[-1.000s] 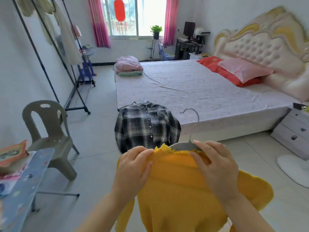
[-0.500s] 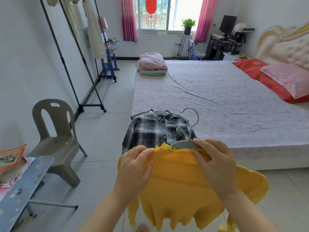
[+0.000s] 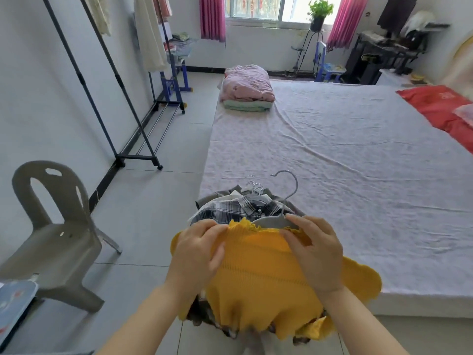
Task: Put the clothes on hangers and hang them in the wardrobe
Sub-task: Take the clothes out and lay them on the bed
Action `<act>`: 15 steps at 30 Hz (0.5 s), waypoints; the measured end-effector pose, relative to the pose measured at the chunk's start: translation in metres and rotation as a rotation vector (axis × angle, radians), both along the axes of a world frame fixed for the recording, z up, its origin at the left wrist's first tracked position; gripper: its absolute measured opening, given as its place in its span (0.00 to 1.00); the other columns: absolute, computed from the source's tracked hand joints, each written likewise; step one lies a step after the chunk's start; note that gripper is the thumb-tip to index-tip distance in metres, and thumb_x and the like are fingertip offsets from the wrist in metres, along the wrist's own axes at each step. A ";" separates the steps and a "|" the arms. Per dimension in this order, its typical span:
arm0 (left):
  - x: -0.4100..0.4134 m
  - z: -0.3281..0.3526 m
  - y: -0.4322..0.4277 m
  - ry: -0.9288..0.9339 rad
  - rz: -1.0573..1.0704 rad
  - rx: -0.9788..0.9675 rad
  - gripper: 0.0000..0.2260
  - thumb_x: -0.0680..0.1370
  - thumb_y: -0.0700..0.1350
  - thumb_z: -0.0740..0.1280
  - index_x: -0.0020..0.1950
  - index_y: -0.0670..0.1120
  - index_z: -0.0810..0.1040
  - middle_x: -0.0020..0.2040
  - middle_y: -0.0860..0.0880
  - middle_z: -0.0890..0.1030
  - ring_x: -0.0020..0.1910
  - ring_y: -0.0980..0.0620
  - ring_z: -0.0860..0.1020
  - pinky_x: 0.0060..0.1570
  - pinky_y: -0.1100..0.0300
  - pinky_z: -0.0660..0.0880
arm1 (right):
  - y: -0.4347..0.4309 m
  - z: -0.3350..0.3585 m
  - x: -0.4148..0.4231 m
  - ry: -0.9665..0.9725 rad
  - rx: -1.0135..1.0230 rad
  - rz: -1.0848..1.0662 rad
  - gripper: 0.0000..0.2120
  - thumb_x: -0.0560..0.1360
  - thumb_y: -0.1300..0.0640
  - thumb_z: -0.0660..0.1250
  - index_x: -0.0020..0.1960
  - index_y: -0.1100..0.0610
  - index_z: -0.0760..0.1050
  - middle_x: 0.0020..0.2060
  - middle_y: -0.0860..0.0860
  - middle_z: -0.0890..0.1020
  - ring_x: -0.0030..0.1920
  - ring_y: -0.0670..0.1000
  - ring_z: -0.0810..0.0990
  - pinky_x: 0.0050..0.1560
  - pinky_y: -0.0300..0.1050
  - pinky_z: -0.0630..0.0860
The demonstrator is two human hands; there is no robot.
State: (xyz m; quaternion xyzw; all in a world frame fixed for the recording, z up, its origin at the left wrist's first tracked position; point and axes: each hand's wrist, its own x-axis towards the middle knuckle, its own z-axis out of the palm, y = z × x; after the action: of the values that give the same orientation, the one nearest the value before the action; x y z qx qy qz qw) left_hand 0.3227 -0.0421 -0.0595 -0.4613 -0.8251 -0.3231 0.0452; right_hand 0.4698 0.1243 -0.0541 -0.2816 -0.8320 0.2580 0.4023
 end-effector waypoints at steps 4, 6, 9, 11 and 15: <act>-0.046 -0.019 0.062 -0.026 0.057 -0.068 0.12 0.70 0.40 0.71 0.54 0.44 0.80 0.50 0.47 0.80 0.48 0.47 0.78 0.50 0.57 0.68 | 0.073 -0.025 -0.059 -0.024 -0.054 0.065 0.15 0.64 0.59 0.77 0.50 0.53 0.82 0.44 0.44 0.79 0.47 0.51 0.79 0.47 0.49 0.78; -0.062 -0.026 0.086 -0.053 0.084 -0.095 0.12 0.70 0.41 0.70 0.54 0.44 0.80 0.50 0.47 0.80 0.48 0.47 0.79 0.50 0.57 0.68 | 0.101 -0.034 -0.081 -0.044 -0.090 0.087 0.15 0.64 0.59 0.77 0.51 0.53 0.82 0.44 0.44 0.78 0.47 0.51 0.79 0.48 0.50 0.78; -0.092 -0.040 0.125 -0.076 0.127 -0.123 0.12 0.70 0.43 0.68 0.53 0.44 0.81 0.50 0.47 0.80 0.47 0.47 0.79 0.48 0.55 0.70 | 0.143 -0.051 -0.118 -0.084 -0.104 0.116 0.15 0.65 0.58 0.77 0.51 0.52 0.81 0.43 0.44 0.78 0.45 0.49 0.79 0.45 0.39 0.76; -0.112 -0.054 0.148 -0.096 0.148 -0.158 0.13 0.71 0.41 0.69 0.55 0.44 0.80 0.51 0.47 0.79 0.49 0.46 0.79 0.49 0.51 0.73 | 0.167 -0.066 -0.142 -0.127 -0.130 0.132 0.15 0.66 0.57 0.77 0.51 0.53 0.81 0.44 0.45 0.78 0.45 0.50 0.79 0.45 0.40 0.75; -0.147 -0.085 0.187 -0.185 0.202 -0.315 0.19 0.76 0.46 0.64 0.66 0.48 0.71 0.63 0.51 0.73 0.63 0.50 0.69 0.61 0.56 0.63 | 0.209 -0.105 -0.183 -0.433 -0.250 0.133 0.17 0.72 0.52 0.70 0.60 0.50 0.76 0.54 0.49 0.75 0.58 0.52 0.72 0.53 0.43 0.70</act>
State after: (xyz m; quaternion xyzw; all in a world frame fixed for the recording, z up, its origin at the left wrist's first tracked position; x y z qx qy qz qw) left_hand 0.1762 0.1450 -0.1447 -0.3458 -0.9082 -0.2247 -0.0712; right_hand 0.2870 0.3334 -0.1589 -0.3226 -0.8771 0.3183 0.1592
